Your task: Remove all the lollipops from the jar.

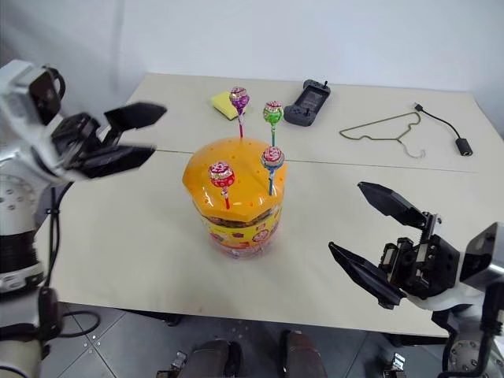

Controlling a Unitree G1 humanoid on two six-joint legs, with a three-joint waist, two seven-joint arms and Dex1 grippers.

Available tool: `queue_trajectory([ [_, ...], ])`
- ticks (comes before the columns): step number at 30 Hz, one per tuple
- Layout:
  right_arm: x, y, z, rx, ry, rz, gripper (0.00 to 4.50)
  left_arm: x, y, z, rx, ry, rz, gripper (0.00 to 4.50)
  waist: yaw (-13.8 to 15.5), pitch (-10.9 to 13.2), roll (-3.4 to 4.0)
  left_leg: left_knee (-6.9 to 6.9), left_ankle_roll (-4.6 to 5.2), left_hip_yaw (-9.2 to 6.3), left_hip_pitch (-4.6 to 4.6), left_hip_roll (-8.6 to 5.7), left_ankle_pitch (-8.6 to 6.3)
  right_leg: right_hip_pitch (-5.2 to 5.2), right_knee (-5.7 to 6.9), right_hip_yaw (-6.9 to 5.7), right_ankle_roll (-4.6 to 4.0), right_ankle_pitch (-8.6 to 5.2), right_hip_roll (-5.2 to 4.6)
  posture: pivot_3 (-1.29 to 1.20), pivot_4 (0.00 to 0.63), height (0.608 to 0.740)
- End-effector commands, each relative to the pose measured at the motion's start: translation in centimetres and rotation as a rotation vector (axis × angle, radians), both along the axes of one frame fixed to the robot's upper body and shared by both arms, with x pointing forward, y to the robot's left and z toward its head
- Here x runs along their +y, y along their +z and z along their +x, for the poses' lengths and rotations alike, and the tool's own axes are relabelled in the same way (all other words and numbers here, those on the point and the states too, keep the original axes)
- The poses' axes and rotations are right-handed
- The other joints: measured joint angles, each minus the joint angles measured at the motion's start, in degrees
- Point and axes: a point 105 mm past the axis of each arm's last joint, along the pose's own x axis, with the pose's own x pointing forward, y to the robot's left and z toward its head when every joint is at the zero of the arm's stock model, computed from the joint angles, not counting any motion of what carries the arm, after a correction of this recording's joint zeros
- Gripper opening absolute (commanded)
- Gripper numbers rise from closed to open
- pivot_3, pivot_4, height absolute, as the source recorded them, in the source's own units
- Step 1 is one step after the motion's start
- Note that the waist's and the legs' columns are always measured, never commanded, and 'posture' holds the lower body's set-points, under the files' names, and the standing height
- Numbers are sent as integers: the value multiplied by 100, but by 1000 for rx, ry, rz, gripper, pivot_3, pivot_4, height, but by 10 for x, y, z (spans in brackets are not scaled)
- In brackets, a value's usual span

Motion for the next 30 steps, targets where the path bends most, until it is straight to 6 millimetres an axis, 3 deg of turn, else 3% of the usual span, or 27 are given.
queue_trajectory([
  [1, -3, 7, -3, -14, -5, 8, 4470, -19, 7, 21, 3, 49, 23, 4500, 12, 5, -8, 3, 0, 0, -3, 0, 0, 0, 1, -1, 2, 1, 3, 0, 150, 740],
  [6, -3, 17, -3, -22, -28, 68, 4470, -46, 8, 47, 71, 47, 25, 4500, -10, 5, -9, 3, 1, 1, -6, 0, -1, 0, 4, 0, 12, 7, 10, 0, 150, 740],
  [12, 2, 22, -6, -31, -47, 93, 4470, -63, -7, 51, 150, -31, 123, 4500, -29, 5, -9, 1, -1, 3, -3, 4, -1, 0, 3, 3, 13, 7, 19, 0, 150, 740],
  [16, 2, 22, -6, -36, -77, 101, 4500, -63, -12, 50, 202, -70, 156, 3601, -15, 5, -9, 3, -1, 3, -3, 5, -2, 0, 3, 4, 13, 7, 19, 0, 150, 740],
  [22, 4, 22, -4, -37, -94, 111, 4500, -77, -18, 52, 220, -96, 176, 1739, 27, 5, -9, 9, 4, 3, -8, 4, -5, 0, 3, 5, 13, 7, 19, 0, 150, 740],
  [27, 6, 22, -3, -36, -94, 115, 4500, -87, -10, 48, 197, -143, 156, 145, 106, 5, -9, 21, 10, 3, -19, 4, -8, 0, 3, 4, 14, 8, 20, 0, 150, 740],
  [30, 7, 21, -3, -32, -91, 115, 4500, -85, -8, 44, 178, -172, 147, 22, 106, 5, -9, 23, 14, 3, -21, 4, -11, 0, 3, 4, 15, 8, 20, 0, 150, 740],
])
